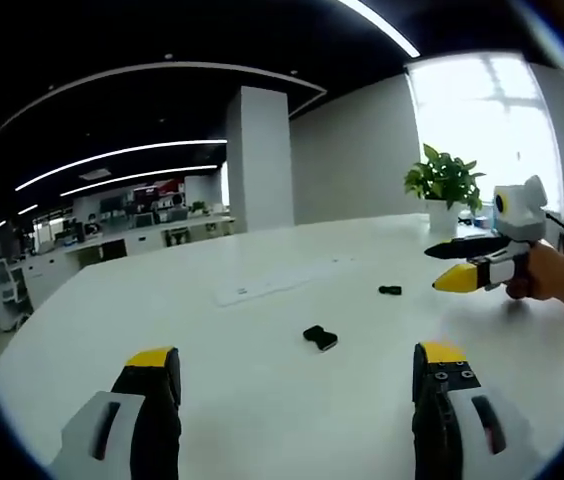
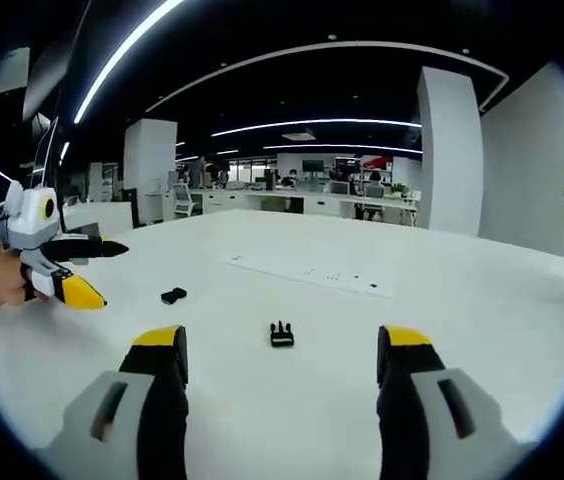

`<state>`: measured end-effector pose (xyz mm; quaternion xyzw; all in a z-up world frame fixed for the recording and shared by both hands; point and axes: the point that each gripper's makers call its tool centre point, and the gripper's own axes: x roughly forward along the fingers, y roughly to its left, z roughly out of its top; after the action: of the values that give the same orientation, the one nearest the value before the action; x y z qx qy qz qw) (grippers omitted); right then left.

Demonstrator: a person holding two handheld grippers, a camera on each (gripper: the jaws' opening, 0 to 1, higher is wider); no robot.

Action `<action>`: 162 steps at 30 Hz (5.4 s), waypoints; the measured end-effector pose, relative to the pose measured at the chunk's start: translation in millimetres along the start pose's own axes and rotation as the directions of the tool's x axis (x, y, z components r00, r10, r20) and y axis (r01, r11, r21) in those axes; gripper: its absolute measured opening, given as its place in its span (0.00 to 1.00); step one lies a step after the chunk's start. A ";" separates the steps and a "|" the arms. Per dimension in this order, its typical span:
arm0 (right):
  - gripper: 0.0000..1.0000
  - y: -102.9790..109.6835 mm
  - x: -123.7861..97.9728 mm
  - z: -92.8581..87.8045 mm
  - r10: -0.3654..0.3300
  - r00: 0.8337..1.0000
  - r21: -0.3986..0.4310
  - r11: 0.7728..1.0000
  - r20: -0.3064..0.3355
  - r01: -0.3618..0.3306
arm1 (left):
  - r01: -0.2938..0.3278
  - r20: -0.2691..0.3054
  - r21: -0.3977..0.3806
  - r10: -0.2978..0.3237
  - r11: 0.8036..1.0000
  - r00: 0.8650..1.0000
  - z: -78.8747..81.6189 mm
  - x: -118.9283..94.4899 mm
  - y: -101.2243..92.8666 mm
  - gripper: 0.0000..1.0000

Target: Snap the two parts of the plastic buckle together until the buckle closes and remains connected.

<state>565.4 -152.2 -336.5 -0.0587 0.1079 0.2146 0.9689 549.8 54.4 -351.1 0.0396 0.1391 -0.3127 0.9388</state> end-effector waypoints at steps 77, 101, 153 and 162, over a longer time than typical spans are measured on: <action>0.55 -12.3 48.7 -3.4 0.065 0.995 -0.018 0.998 -0.080 -0.067 | 0.048 -0.136 -0.072 -0.057 0.996 0.989 2.8 55.3 -26.4 0.60; 0.44 -10.5 47.4 -16.2 0.076 0.989 -0.052 0.995 -0.129 -0.083 | 0.034 -0.199 -0.054 -0.044 0.998 0.979 -15.8 59.1 -28.7 0.34; 0.34 -7.5 45.4 -19.4 0.088 0.985 -0.062 0.993 -0.145 -0.098 | 0.001 -0.180 -0.023 -0.005 1.000 0.984 -7.3 73.3 -12.7 0.19; 0.28 -4.2 48.1 -26.1 0.097 0.978 -0.076 0.991 -0.183 -0.112 | -0.004 -0.178 -0.028 -0.001 1.000 0.984 -11.3 61.2 -18.2 0.18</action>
<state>604.9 -140.8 -372.8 -0.1135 0.1880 0.2637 0.9393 583.1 6.3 -379.2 0.0544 0.2268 -0.3054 0.9232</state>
